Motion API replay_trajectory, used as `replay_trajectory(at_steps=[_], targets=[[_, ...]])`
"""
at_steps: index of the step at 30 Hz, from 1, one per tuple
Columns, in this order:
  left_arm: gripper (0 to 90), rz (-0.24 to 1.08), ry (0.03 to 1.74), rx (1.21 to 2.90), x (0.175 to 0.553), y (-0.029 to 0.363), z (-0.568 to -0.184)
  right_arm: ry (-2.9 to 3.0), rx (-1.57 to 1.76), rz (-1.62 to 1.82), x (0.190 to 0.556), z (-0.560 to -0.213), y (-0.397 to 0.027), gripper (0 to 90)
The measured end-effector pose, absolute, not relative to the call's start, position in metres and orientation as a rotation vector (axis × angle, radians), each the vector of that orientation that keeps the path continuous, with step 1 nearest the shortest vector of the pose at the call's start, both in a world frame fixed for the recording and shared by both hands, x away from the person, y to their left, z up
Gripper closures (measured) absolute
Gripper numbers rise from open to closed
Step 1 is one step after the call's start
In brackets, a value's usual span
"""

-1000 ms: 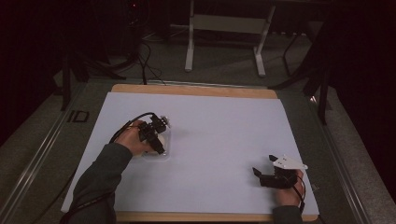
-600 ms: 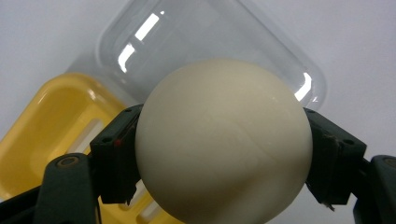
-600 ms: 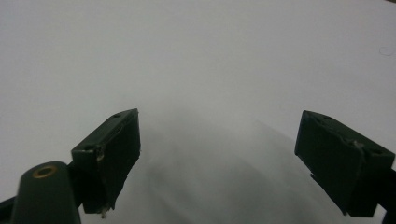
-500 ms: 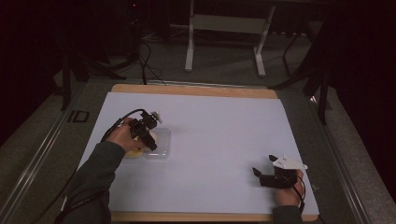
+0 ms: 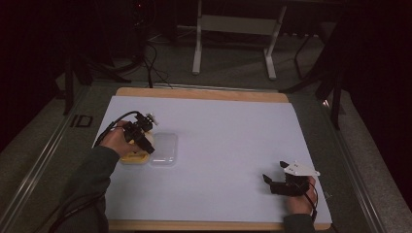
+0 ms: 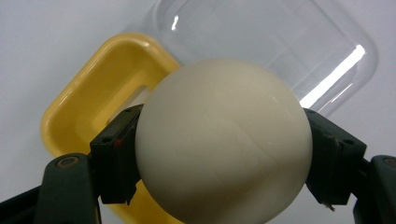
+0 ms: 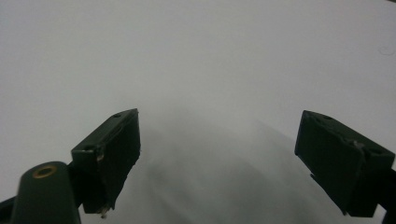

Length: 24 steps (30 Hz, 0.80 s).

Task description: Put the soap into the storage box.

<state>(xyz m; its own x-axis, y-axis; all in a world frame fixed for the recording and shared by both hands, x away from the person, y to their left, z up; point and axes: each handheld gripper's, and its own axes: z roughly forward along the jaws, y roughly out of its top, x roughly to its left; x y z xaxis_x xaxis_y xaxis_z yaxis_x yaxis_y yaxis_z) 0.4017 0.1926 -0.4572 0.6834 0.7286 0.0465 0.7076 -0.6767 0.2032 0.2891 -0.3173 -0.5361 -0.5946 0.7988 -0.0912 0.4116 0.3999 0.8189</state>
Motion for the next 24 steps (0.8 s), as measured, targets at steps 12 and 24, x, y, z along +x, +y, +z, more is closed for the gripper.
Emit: replay_trajectory(at_steps=[12,24], targets=[[24.6,0.253,1.127,2.708,0.401,0.209,-0.455,2.184,1.031,1.085,0.289,-0.536,-0.317,14.2],[24.6,0.292,1.027,2.744,0.404,0.211,-0.457,2.182,1.032,1.087,0.289,-0.536,-0.318,14.2]])
